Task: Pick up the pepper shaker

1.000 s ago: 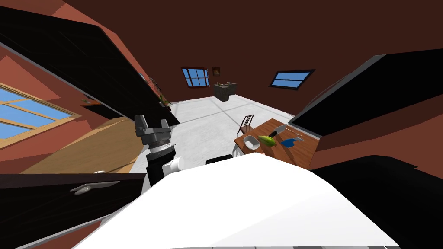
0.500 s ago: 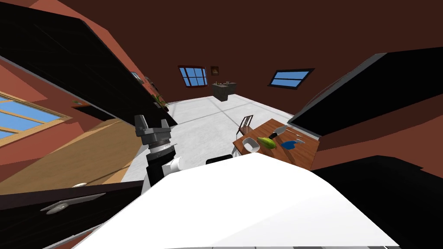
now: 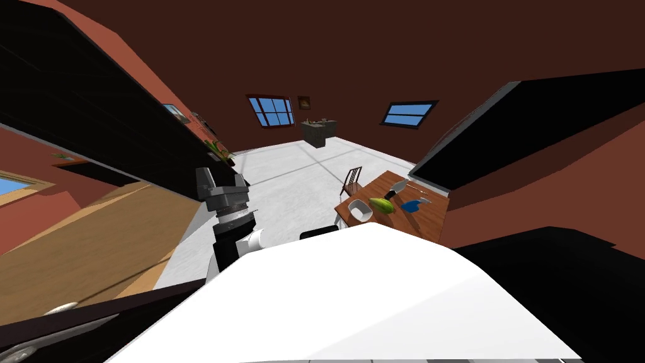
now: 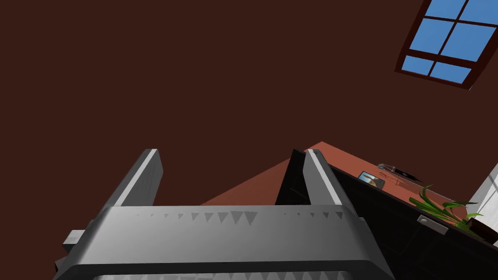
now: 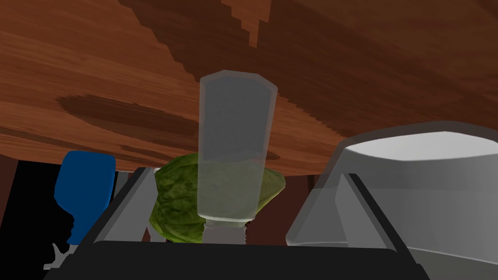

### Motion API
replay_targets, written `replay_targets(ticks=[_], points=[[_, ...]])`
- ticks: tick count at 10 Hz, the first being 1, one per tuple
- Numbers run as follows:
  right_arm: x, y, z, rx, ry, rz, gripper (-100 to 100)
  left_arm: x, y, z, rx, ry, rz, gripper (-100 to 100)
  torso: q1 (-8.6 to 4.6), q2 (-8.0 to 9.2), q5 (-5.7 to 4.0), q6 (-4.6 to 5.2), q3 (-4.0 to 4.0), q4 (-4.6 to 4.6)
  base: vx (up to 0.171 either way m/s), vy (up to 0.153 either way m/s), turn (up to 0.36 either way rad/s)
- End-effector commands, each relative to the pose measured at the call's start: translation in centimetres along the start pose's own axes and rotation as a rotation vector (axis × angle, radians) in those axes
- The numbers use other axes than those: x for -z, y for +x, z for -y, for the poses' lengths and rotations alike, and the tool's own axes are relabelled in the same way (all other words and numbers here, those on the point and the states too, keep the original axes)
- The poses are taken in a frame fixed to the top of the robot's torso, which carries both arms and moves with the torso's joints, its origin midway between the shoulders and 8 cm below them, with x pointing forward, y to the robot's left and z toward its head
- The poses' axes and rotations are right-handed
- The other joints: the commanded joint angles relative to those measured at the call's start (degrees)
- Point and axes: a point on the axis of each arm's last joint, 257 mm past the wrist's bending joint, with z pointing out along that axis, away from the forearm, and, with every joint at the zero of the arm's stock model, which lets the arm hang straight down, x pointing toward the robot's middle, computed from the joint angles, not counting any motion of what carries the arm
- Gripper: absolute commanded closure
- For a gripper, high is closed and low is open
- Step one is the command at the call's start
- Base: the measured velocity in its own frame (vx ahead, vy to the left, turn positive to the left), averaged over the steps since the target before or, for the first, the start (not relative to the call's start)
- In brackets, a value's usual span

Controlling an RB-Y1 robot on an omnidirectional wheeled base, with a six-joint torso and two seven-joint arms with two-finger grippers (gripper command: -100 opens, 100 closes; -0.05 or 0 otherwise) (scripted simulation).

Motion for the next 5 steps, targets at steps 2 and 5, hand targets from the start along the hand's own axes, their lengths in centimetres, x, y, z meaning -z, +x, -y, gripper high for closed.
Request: replay_targets(ticks=[2,5], points=[[0.2,0.2,-0.7,0.015,-0.012,-0.001,-100,0.0,0.0,0.0,0.000,0.000,0.000,0,0.02,-0.01,0.01,-0.03,-0.01,0.00,0.030,-0.033,-0.065],[0.5,0.6,-4.4,0.065,-0.066,0.003,-100,0.0,0.0,0.0,0.000,0.000,0.000,0,-0.02,0.05,0.00,-0.01,0.03,0.01,0.035,-0.065,-0.221]])
